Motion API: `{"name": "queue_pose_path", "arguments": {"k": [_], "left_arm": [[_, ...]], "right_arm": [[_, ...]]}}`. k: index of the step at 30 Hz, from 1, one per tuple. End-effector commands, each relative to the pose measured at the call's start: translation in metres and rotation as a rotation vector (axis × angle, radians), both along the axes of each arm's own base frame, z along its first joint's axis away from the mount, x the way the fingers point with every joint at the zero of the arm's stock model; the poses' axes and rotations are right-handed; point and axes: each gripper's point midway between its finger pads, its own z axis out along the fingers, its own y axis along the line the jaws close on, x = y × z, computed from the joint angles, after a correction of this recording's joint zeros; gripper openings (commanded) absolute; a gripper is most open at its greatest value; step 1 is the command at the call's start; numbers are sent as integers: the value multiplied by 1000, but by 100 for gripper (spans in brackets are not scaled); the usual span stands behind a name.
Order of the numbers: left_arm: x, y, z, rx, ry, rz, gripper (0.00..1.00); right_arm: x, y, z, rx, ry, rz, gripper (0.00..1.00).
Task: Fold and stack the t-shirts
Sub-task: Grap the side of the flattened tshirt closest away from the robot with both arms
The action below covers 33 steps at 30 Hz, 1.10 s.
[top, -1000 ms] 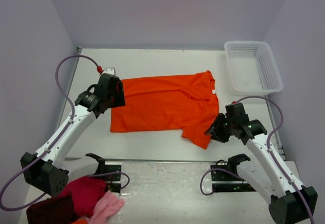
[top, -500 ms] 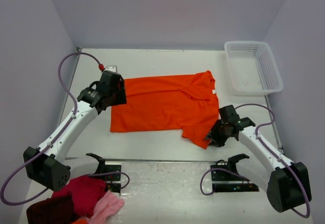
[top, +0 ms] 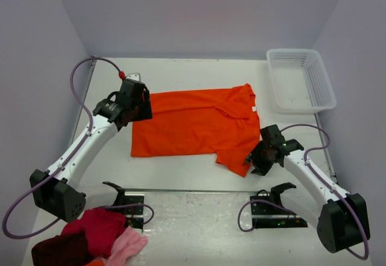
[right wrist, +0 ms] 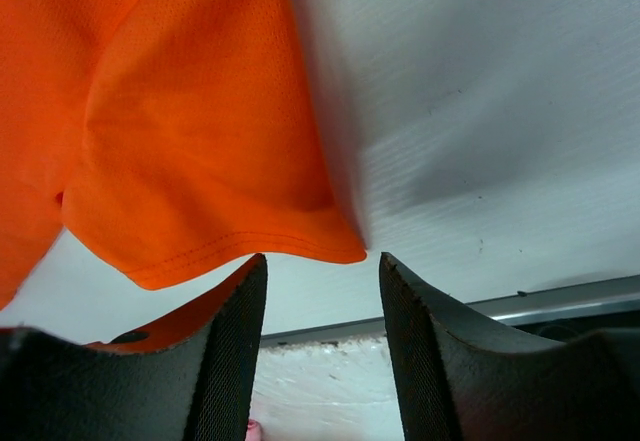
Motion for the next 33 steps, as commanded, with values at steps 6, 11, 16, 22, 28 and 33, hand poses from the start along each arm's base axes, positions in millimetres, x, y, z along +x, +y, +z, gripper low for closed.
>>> {"name": "queue_pose_path", "arguments": {"k": [6,11,16,22,28,33], "left_arm": [[6,-6,18,-41,-46,8,69],[5,-6,19,-47,-51,8,69],[7,-7,28,-58,-71,9,69],[7,-9,38,-74,-91,1,69],[1,-8,37,-85,-94,1,69],[-1,-7,36,-81,-89,-1,69]], "right_arm": [[2,6,-18,37,-3,-54,48],[1,2,-18,21,-30,-76,44],[4,3,-17,10,-44,-63,41],[4,14,-16,25,-40,-60,41],[13,22,-14,91,-130,-96,41],[8,20,-23,87,-114,-108,41]]}}
